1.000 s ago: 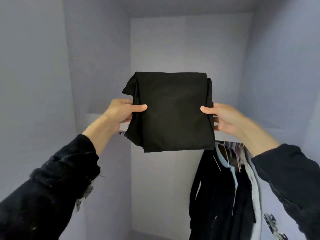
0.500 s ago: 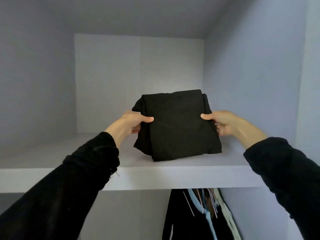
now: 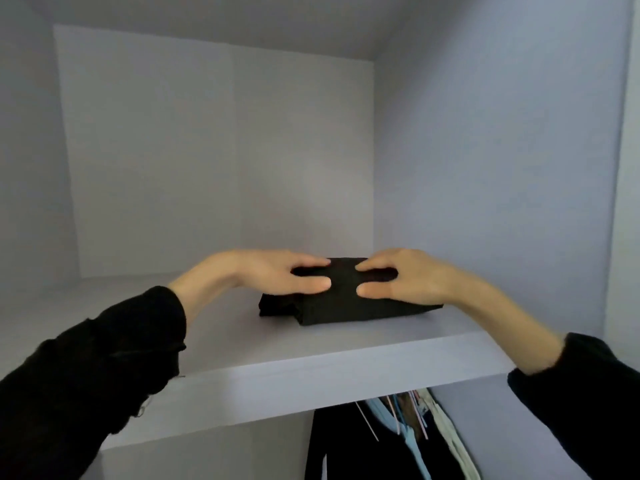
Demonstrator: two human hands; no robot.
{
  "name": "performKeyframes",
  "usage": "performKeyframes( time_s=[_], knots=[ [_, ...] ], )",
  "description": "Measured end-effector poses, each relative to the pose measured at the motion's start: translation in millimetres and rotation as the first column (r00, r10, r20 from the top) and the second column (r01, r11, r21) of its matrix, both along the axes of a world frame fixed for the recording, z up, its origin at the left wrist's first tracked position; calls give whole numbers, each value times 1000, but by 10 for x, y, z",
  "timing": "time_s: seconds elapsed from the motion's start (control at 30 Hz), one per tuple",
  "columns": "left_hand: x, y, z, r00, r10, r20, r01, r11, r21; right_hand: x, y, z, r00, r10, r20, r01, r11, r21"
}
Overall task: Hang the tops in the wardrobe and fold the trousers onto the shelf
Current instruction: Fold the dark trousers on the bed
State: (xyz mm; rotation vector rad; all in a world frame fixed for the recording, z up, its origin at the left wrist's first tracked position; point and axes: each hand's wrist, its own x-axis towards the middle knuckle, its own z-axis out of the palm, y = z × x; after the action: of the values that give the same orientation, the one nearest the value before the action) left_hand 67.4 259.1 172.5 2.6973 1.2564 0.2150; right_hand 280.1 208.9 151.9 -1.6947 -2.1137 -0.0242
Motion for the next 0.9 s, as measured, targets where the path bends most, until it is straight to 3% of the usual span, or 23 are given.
performKeyframes(
  time_s=[0.07, 0.1, 0.5, 0.9],
  knots=[
    [57, 42, -147, 964, 19, -266, -28, 999, -28, -5, 35, -134, 969, -16, 245, 48, 991, -125],
    [80, 71, -209, 949, 33, -312, -40, 999, -17, 1, 76, -180, 949, -36, 314, 83, 987, -140],
    [657, 1099, -386, 948, 160, -276, -110, 976, 189, 332, 1107, -161, 884, -183, 430, 301, 927, -225],
    [1103, 1893, -386, 960, 207, -187, -188, 976, 114, 748, 2003, -171, 884, -152, 442, 267, 940, -210]
  ],
)
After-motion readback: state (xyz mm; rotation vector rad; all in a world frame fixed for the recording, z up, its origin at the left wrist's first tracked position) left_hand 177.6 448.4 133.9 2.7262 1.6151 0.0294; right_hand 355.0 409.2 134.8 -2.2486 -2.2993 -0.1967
